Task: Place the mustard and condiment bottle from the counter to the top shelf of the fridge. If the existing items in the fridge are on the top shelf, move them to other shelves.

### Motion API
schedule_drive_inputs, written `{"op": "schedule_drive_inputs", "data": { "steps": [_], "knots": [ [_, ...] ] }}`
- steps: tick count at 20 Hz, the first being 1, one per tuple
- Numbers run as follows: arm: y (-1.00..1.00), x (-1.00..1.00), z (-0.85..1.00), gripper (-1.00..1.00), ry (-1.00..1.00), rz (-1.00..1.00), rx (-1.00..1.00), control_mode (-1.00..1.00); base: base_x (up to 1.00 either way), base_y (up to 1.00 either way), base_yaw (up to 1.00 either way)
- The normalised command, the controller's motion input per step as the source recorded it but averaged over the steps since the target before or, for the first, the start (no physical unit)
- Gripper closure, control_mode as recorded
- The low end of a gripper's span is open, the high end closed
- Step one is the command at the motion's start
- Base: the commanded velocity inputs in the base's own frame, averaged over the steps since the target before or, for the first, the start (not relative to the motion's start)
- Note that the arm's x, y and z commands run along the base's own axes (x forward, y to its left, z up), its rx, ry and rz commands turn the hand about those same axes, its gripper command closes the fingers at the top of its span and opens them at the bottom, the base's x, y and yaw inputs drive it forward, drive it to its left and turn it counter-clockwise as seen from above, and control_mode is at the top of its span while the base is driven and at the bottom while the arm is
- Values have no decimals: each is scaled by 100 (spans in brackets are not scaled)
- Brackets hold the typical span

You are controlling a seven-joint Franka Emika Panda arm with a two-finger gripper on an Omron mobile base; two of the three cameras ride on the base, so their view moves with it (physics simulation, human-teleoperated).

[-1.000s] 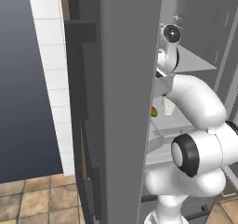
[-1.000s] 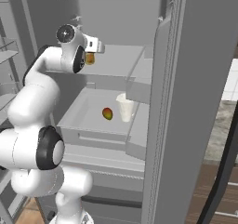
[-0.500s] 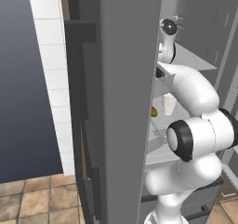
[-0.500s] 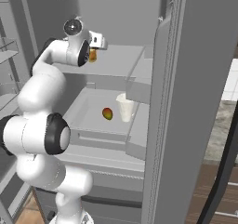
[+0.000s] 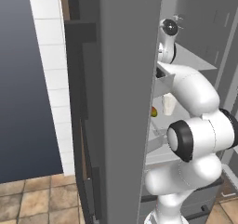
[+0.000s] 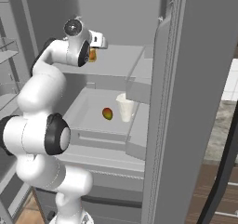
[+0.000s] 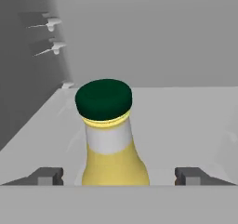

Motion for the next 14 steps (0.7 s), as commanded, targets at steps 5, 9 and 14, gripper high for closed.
{"op": "schedule_drive_inputs", "data": {
  "steps": [5,9,14],
  "knots": [
    [-1,-38,4,-100,-8,0,0,-100,0,0,0],
    [-20,-100,23,-100,-14,0,0,-100,0,0,0],
    [-58,-100,34,-100,-3,-8,3,-100,0,0,0]
  ]
}}
